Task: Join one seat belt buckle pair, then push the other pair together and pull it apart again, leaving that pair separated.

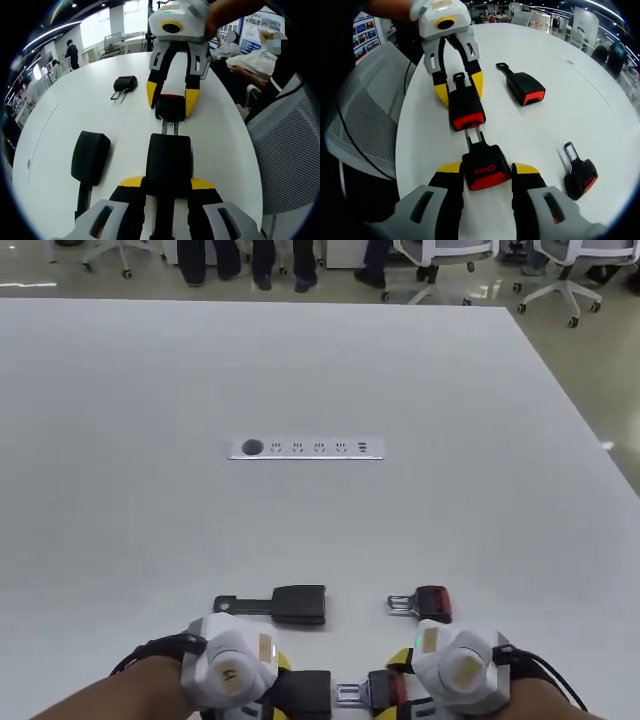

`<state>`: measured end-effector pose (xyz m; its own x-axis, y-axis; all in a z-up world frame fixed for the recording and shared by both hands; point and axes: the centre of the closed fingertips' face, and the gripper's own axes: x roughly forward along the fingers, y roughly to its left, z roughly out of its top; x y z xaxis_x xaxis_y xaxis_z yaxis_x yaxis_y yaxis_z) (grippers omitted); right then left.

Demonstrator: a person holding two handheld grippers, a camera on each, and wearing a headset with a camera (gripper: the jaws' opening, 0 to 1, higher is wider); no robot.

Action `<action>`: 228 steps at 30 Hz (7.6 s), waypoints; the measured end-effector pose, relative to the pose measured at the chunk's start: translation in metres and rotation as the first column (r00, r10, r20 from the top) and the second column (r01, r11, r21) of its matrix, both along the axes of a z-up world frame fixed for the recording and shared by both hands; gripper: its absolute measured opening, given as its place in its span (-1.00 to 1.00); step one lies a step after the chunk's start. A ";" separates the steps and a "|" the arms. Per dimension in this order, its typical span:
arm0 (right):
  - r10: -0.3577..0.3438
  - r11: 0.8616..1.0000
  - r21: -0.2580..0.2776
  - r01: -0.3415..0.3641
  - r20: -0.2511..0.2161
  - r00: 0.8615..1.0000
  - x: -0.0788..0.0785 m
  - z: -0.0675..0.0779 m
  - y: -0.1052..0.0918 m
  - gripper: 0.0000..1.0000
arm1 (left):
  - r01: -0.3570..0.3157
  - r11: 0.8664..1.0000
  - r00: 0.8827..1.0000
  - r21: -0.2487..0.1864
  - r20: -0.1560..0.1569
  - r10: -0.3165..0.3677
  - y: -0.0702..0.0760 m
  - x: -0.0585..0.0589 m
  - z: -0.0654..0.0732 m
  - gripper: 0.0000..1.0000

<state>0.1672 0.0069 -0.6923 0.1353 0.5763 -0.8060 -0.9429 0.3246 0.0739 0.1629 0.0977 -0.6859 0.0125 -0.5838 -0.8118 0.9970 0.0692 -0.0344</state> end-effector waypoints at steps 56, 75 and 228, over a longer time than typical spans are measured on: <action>-0.060 0.997 0.042 0.058 0.045 0.997 0.004 -0.003 0.033 -0.30 | 0.059 0.997 0.998 0.055 0.002 -0.059 0.002 0.002 -0.005 -0.35; -0.061 0.997 0.043 0.058 0.060 0.996 0.002 -0.001 0.034 -0.30 | 0.080 0.995 0.997 0.066 0.000 -0.080 0.003 0.004 -0.007 -0.35; -0.209 0.947 0.263 0.184 0.071 0.975 0.098 0.056 -0.076 0.61 | -0.216 0.968 0.975 -0.130 0.025 0.221 0.010 0.095 0.063 0.65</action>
